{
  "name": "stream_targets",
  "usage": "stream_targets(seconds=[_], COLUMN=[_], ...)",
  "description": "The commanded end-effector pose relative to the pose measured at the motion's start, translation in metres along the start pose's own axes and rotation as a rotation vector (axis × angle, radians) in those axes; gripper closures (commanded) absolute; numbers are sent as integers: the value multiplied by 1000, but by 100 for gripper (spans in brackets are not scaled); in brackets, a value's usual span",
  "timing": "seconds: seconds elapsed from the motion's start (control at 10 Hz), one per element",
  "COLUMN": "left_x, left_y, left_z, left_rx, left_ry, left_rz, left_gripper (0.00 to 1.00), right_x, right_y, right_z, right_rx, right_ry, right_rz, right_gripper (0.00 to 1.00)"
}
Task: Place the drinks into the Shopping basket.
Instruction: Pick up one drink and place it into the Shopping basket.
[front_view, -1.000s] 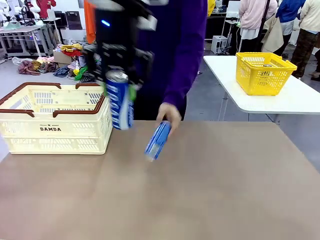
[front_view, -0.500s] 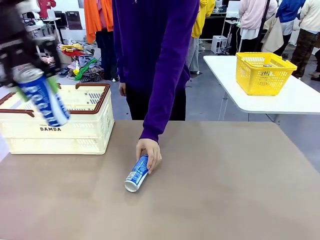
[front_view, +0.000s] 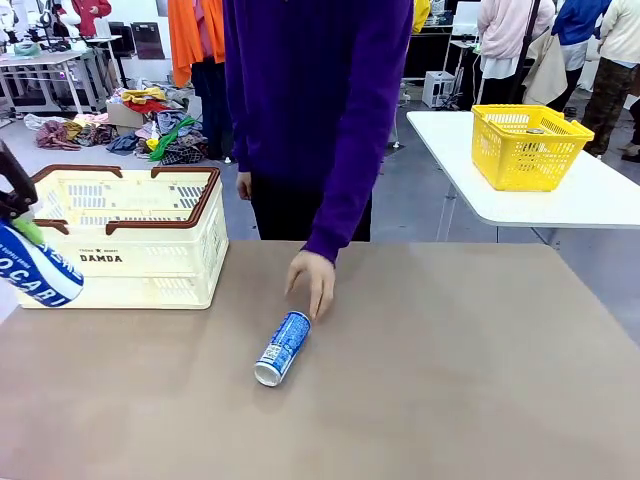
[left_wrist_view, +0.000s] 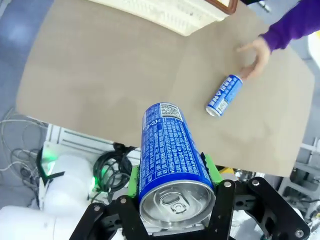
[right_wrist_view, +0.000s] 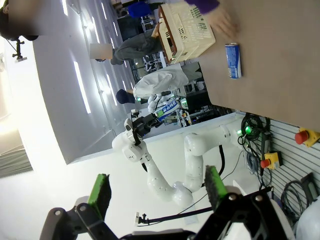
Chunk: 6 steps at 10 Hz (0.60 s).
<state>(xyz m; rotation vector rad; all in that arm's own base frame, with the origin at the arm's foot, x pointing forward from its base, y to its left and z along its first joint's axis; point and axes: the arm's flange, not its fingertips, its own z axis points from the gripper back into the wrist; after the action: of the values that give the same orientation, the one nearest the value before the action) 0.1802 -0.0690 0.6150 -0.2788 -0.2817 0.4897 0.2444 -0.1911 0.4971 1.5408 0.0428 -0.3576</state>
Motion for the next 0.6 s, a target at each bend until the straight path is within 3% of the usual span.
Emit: stream_targets(seconds=[0.0,0.4,0.5], left_x=[6,5,52], left_y=[-19,-19,-32], left_z=[10,2,-1], left_rx=[9,28,15], left_ry=[17,8,78], left_rz=[-35,-26,29], left_gripper=[100,100,100], right_x=[-2,-2,-2], right_y=[3,3,3], right_z=[0,0,0], right_rx=[3,3,3], right_ry=[-2,-2,-2], right_rz=[8,8,8], right_gripper=[0,0,0])
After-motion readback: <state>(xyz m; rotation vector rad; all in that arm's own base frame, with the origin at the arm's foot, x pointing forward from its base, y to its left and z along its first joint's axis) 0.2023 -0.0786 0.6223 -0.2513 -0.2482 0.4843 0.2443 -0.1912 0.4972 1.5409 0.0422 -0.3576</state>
